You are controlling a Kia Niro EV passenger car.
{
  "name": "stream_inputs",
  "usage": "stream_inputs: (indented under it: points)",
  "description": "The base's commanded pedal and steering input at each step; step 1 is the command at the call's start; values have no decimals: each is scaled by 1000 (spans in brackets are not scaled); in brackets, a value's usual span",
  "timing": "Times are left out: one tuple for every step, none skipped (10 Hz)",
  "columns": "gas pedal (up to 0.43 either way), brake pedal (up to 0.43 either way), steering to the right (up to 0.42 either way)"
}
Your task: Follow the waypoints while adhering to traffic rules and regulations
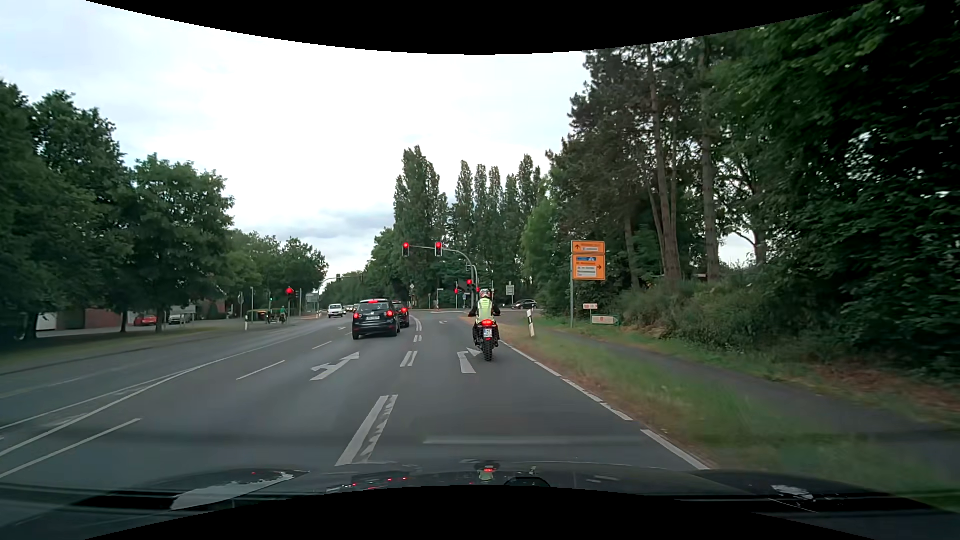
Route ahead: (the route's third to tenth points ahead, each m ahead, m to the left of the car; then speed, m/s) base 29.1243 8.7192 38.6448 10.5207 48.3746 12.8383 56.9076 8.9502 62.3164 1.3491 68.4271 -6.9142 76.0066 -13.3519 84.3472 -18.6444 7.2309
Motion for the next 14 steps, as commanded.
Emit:
stream_inputs:
  points:
    - [0, 0, -25]
    - [0, 0, -29]
    - [0, 0, -34]
    - [0, 0, -37]
    - [0, 0, -39]
    - [0, 0, -39]
    - [0, 0, -39]
    - [0, 0, -40]
    - [0, 0, -40]
    - [0, 0, -40]
    - [8, 0, -40]
    - [8, 0, -40]
    - [20, 0, -40]
    - [20, 0, -40]
